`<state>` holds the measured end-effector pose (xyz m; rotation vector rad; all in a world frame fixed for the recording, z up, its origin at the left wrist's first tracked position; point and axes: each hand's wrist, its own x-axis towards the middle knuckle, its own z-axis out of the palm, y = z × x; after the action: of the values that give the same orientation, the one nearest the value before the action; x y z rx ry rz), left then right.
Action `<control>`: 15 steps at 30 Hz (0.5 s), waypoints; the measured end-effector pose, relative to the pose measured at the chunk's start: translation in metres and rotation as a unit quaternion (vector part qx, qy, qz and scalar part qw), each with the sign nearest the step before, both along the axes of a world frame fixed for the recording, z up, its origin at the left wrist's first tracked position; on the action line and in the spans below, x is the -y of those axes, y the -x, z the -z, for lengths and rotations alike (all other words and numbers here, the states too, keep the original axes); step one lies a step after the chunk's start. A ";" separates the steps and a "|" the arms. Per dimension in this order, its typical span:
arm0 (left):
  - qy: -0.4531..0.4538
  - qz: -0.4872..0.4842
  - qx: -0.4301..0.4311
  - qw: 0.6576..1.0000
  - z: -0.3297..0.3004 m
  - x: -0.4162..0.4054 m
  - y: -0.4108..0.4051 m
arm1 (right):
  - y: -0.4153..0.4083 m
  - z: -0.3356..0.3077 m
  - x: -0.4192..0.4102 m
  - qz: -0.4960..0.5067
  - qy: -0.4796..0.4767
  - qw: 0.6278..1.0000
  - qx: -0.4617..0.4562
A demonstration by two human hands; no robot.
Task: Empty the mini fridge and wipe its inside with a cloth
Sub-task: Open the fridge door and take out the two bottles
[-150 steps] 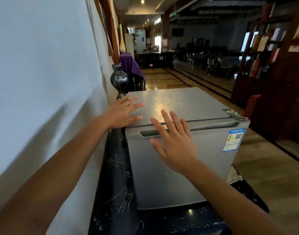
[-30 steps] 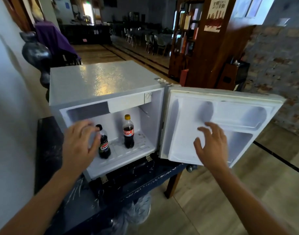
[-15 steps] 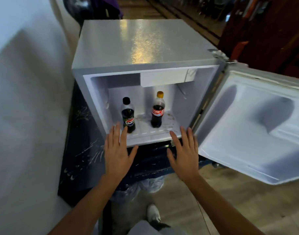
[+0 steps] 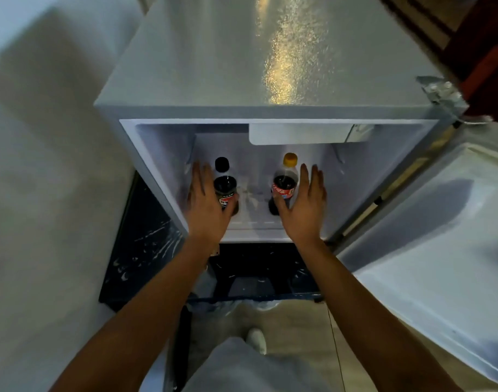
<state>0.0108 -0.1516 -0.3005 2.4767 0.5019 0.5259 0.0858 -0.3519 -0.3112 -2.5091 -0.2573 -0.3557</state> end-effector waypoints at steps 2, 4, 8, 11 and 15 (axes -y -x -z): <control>0.049 -0.023 -0.003 0.999 0.001 -0.002 -0.010 | -0.010 0.000 -0.009 -0.004 -0.023 1.000 -0.016; 0.088 -0.042 -0.014 0.995 0.000 -0.002 -0.016 | -0.015 0.002 -0.017 -0.002 -0.058 0.998 -0.022; 0.099 -0.051 -0.033 0.993 0.002 -0.006 -0.024 | -0.019 0.007 -0.022 0.006 -0.086 0.996 0.003; 0.115 -0.050 -0.025 0.992 0.003 -0.007 -0.026 | -0.022 0.011 -0.019 0.000 -0.105 0.994 -0.006; 0.149 -0.051 -0.023 0.987 0.001 -0.005 -0.025 | -0.019 0.010 -0.019 -0.012 -0.126 0.992 -0.029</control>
<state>0.0363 -0.1464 -0.3016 2.1892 0.6768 0.4016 0.1045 -0.3330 -0.3214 -2.2628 -0.2052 -0.2873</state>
